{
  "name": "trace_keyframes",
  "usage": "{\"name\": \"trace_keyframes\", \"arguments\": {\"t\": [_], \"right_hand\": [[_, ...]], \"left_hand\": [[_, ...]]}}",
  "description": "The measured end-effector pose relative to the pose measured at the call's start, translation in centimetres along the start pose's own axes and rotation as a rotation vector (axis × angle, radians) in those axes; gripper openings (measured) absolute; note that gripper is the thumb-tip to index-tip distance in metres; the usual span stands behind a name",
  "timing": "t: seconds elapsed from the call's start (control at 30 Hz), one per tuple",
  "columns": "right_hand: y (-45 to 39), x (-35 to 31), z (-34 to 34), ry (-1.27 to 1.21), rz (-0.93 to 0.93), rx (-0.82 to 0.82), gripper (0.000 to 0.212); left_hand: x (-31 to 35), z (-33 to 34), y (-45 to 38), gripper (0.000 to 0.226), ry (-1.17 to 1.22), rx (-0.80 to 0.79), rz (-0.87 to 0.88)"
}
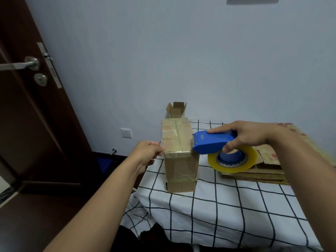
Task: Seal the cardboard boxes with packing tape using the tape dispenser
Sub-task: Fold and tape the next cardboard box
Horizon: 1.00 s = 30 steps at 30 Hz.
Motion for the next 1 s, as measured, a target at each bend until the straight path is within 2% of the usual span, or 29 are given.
{"name": "trace_keyframes", "arguments": {"t": [0.1,0.17,0.23,0.3,0.37,0.4,0.43,0.47,0.57,0.7,0.83,1.0], "right_hand": [[0.1,0.4,0.1,-0.009,0.015,0.012,0.066],[0.2,0.6,0.1,-0.02,0.018,0.024,0.067],[0.3,0.7,0.2,-0.027,0.014,0.039,0.067],[0.3,0.9,0.3,-0.03,0.008,0.049,0.066],[0.3,1.1,0.4,-0.034,0.001,0.056,0.066],[0.3,1.2,0.4,-0.035,-0.003,0.062,0.067],[0.3,1.3,0.4,-0.036,-0.007,0.068,0.067],[0.3,1.4,0.4,-0.038,-0.01,0.071,0.067],[0.4,1.3,0.5,-0.049,-0.021,0.073,0.066],[0.7,0.9,0.6,-0.032,-0.032,0.092,0.066],[1.3,-0.7,0.9,-0.011,-0.076,0.094,0.065],[0.7,-2.0,3.2,0.056,-0.102,0.102,0.064]], "left_hand": [[-0.3,0.0,0.1,0.011,-0.051,-0.016,-0.029],[-0.7,0.1,0.2,0.023,-0.103,-0.031,-0.048],[-0.8,0.0,0.3,0.032,-0.174,0.045,-0.003],[0.4,-1.1,1.5,0.032,-0.289,0.335,0.209],[3.0,-0.8,5.3,0.035,-0.498,0.609,0.605],[3.9,0.6,6.9,0.039,-0.639,0.652,0.8],[4.4,2.3,7.7,0.043,-0.799,0.641,0.952],[4.4,4.1,7.8,0.049,-0.958,0.595,1.026],[4.2,6.4,5.9,0.061,-1.237,0.477,0.991],[4.9,6.1,5.5,0.053,-1.258,0.445,1.071],[5.5,4.2,5.8,0.055,-1.185,0.42,1.189],[4.2,3.9,5.4,0.053,-1.211,0.335,1.113]]}}
Point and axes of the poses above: each hand's wrist, its own y-axis away from the middle knuckle, its own z-axis out of the palm, x = y × z, the point moved 8 cm from there along -y, towards the middle knuckle, and after that the axes turned 14 degrees about -y, right-handed, at the moved point
